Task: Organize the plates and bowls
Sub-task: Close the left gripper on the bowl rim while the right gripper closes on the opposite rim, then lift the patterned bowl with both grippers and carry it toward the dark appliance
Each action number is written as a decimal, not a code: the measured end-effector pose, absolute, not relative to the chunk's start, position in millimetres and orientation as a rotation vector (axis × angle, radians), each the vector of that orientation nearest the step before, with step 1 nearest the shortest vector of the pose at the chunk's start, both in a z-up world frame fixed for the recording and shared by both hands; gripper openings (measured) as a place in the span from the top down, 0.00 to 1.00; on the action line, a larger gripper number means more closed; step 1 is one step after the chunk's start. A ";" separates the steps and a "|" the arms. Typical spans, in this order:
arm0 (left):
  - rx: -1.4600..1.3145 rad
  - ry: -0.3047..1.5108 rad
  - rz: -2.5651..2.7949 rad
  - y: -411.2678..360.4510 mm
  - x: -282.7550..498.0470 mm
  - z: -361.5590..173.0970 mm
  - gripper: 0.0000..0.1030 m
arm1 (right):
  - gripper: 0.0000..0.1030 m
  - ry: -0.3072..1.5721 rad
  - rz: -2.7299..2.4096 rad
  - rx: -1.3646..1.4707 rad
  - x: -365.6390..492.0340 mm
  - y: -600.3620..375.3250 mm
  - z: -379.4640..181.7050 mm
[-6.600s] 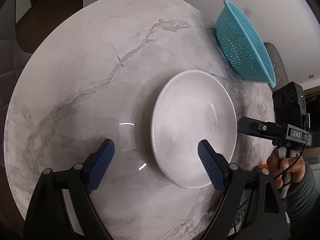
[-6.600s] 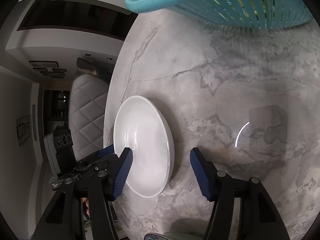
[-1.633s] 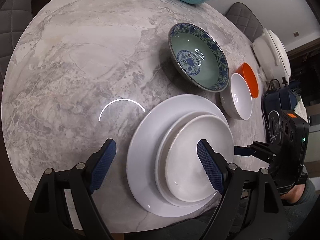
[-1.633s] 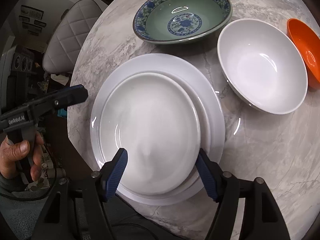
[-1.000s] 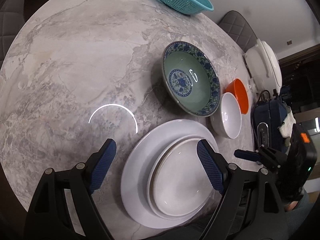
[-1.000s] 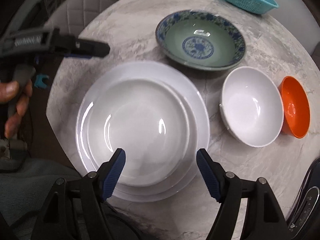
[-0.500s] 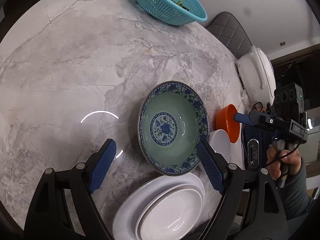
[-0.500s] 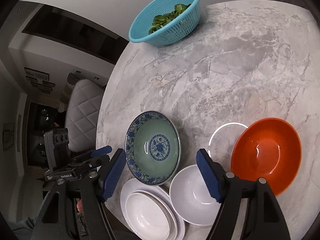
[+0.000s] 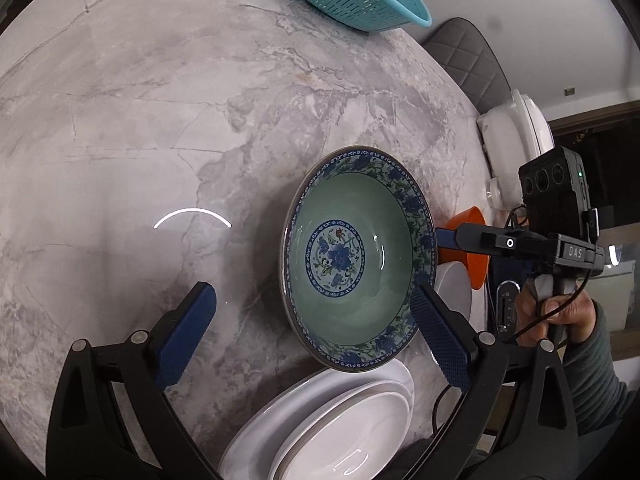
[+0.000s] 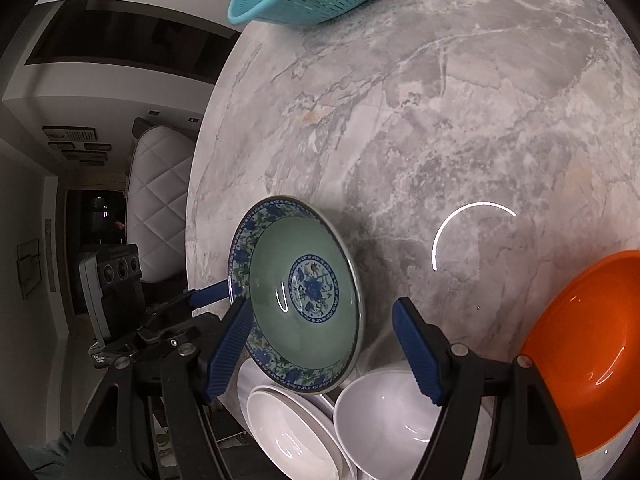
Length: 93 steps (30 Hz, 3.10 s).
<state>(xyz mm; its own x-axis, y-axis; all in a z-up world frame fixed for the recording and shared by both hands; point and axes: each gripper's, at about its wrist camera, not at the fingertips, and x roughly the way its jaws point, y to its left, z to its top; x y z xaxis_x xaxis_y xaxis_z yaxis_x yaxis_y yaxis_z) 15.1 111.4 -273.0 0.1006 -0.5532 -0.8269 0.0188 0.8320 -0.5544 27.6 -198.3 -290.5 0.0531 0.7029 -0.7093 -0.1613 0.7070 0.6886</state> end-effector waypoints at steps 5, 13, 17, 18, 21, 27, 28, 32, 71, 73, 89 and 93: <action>-0.473 1.503 -0.419 105.0 15.1 -287.6 0.06 | 0.38 1.395 0.697 0.451 31.7 -193.3 -292.6; -0.419 1.513 -0.386 100.8 16.5 -292.7 0.29 | 0.47 1.449 0.696 0.402 32.7 -180.0 -302.3; -0.397 1.516 -0.384 96.5 19.5 -294.1 0.50 | 0.54 1.469 0.693 0.388 32.9 -175.1 -306.2; -0.393 1.521 -0.380 95.5 20.2 -295.3 0.52 | 0.59 1.471 0.692 0.392 33.8 -173.3 -307.2; -0.407 1.533 -0.391 92.9 22.2 -300.2 0.62 | 0.67 1.478 0.688 0.390 34.7 -172.0 -309.7; -0.412 1.523 -0.384 94.1 26.7 -301.1 0.79 | 0.86 1.493 0.679 0.386 33.0 -173.8 -314.0; -0.417 1.523 -0.377 95.7 27.7 -301.4 0.82 | 0.87 1.493 0.676 0.382 33.0 -173.9 -314.2; -0.415 1.522 -0.362 100.2 30.1 -300.6 0.85 | 0.89 1.487 0.670 0.389 32.8 -174.5 -314.7; -0.241 1.316 -0.638 17.5 -36.7 -141.0 0.86 | 0.89 1.159 0.498 0.488 -93.9 -255.2 -197.3; -0.221 1.325 -0.670 -1.3 -49.8 -139.5 0.86 | 0.89 1.147 0.463 0.516 -115.0 -267.9 -196.9; -0.110 1.434 -0.669 -145.2 -167.7 -196.3 0.86 | 0.89 1.177 0.358 0.621 -223.3 -381.8 -261.6; -0.113 1.464 -0.642 -168.0 -179.6 -221.5 0.86 | 0.89 1.193 0.363 0.613 -231.0 -403.4 -281.6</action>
<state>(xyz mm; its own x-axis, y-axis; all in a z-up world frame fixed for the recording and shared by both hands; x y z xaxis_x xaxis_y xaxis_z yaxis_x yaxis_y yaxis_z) -179.6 -168.0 -221.5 -0.0270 -0.4666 -0.8841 0.3339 0.8294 -0.4479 -231.0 -403.4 -281.6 0.3394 0.5676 -0.7501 0.0537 0.7844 0.6179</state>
